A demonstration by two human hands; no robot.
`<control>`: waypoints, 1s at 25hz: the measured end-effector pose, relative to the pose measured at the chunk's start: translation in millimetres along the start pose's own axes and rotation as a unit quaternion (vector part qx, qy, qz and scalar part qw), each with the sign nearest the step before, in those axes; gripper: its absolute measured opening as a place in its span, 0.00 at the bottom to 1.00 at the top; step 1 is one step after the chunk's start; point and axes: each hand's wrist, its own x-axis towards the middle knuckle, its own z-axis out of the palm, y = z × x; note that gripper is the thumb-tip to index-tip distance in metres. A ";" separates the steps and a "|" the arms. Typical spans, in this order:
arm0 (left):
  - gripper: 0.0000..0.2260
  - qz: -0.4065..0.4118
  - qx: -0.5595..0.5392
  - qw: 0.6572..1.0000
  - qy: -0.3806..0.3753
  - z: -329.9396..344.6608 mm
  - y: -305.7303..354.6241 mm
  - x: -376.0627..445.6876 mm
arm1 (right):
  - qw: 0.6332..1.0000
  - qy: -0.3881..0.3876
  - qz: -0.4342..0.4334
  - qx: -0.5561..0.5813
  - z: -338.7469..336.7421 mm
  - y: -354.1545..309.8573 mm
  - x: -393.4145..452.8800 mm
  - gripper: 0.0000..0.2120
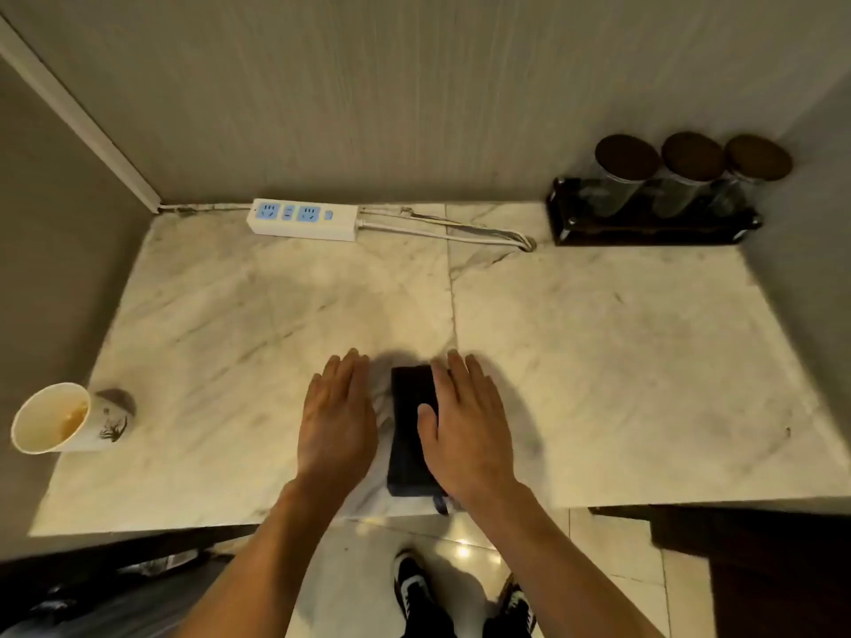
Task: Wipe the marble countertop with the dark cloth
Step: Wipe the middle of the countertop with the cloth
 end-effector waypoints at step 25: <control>0.21 0.035 0.001 0.998 0.059 42.9 5.8 -25.2 | 0.998 0.020 -0.025 -0.052 69.1 17.0 -45.6 0.31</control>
